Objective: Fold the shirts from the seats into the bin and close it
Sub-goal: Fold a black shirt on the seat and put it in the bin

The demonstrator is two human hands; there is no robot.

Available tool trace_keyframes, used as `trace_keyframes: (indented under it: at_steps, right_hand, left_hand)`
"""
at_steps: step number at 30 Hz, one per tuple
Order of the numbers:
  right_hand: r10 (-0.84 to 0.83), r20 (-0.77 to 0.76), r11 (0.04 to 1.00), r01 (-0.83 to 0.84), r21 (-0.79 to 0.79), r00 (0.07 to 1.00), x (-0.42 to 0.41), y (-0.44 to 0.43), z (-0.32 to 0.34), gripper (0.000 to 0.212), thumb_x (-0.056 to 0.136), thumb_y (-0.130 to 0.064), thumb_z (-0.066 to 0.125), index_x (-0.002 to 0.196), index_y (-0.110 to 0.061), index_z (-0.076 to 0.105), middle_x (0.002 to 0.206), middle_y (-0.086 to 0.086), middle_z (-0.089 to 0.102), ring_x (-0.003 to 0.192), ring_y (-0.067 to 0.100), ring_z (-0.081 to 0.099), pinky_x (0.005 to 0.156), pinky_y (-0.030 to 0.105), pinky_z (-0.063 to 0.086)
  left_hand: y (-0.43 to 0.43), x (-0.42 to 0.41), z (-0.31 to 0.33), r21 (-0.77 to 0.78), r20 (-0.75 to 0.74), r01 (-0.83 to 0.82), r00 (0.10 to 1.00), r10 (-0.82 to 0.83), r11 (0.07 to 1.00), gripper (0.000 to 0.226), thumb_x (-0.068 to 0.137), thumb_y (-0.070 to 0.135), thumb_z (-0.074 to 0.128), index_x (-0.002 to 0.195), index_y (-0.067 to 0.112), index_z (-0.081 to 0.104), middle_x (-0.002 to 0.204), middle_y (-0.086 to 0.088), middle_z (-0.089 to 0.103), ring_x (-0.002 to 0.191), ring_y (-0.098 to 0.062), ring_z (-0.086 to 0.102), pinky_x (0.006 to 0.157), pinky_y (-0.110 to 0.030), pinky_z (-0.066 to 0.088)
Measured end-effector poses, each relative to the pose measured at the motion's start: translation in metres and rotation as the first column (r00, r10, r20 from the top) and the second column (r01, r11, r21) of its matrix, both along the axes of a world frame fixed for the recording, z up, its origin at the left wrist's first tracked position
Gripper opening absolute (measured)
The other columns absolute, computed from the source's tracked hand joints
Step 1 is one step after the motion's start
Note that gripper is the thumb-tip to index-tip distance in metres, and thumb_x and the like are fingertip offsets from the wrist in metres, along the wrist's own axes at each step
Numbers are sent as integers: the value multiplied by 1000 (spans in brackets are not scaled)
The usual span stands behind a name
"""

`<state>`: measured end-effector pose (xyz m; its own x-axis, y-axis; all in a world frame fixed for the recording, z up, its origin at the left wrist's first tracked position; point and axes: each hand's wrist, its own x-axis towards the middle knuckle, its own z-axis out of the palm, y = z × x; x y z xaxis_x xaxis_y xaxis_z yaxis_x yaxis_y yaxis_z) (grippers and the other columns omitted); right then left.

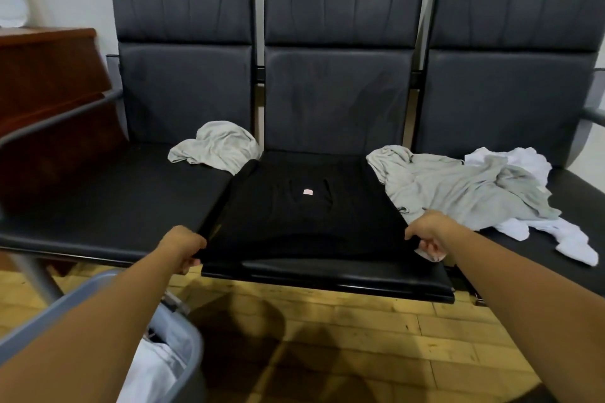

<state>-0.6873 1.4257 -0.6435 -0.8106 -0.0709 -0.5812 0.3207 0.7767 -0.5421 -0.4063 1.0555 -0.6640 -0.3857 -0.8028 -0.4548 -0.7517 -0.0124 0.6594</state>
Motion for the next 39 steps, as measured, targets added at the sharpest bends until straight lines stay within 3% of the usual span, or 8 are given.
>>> trace_keyframes:
  at_steps: [4,8,11,18,25,31,34,39]
  right_hand:
    - [325,-457,917,-156,368,828,6,-14,10,14,89,-12,61,95,-8,49,82,8,53,79,28,59,63,29,44]
    - [496,-654,865,-388,318,570,26,-46,-12,33,90,-25,57,116,-5,53,115,16,55,109,38,57,89,40,48]
    - [608,-621,775,-541,328,495,40,-66,-35,50,96,-38,54,135,-8,49,137,17,49,125,34,50,103,44,44]
    - [763,-392,646,-586,489,514,36,-69,-67,75,99,-66,20,160,-25,7,167,4,-3,154,20,-6,123,50,-5]
    - [784,-230,598,-603,528,577,59,-45,-62,76,96,-71,11,159,-29,-6,165,1,-18,152,23,-19,117,62,-12]
    - [725,-309,681,-576,452,616,63,-36,-47,83,93,-74,31,157,-22,21,165,10,14,152,31,12,119,62,11]
    - [567,-520,820,-497,285,639,43,-49,-33,69,94,-62,46,137,-8,47,140,19,47,127,37,48,107,49,41]
    - [412,-644,902,-390,186,645,-16,-84,-17,46,97,-39,53,120,1,54,119,22,60,107,37,59,91,40,50]
  left_hand:
    - [9,-9,3,-539,265,307,946,-188,784,32,91,13,59,117,-2,46,117,-24,50,104,-44,55,82,-46,47]
    - [32,-37,-11,-673,181,439,878,-442,595,24,90,14,60,111,2,58,117,-16,52,110,-39,53,92,-47,46]
    - [52,-58,-23,-662,204,541,796,-570,519,49,94,35,65,135,10,54,142,-10,49,132,-30,47,108,-42,40]
    - [58,-79,-38,-420,466,740,673,-575,526,97,89,78,38,161,21,8,169,-6,-3,155,-22,-7,124,-47,1]
    - [66,-66,-31,-273,527,830,552,-646,486,97,88,81,33,161,27,-3,167,-2,-17,154,-19,-14,123,-47,-6]
    - [79,-50,-18,-334,376,762,648,-663,555,98,86,75,49,159,16,21,167,-10,14,153,-25,16,124,-44,17]
    - [66,-65,-5,-466,185,591,793,-581,658,77,90,60,60,145,8,45,147,-15,45,134,-30,46,111,-37,38]
    - [35,-107,9,-502,182,533,835,-520,681,44,95,36,62,126,4,57,130,-17,57,116,-30,56,90,-30,41]
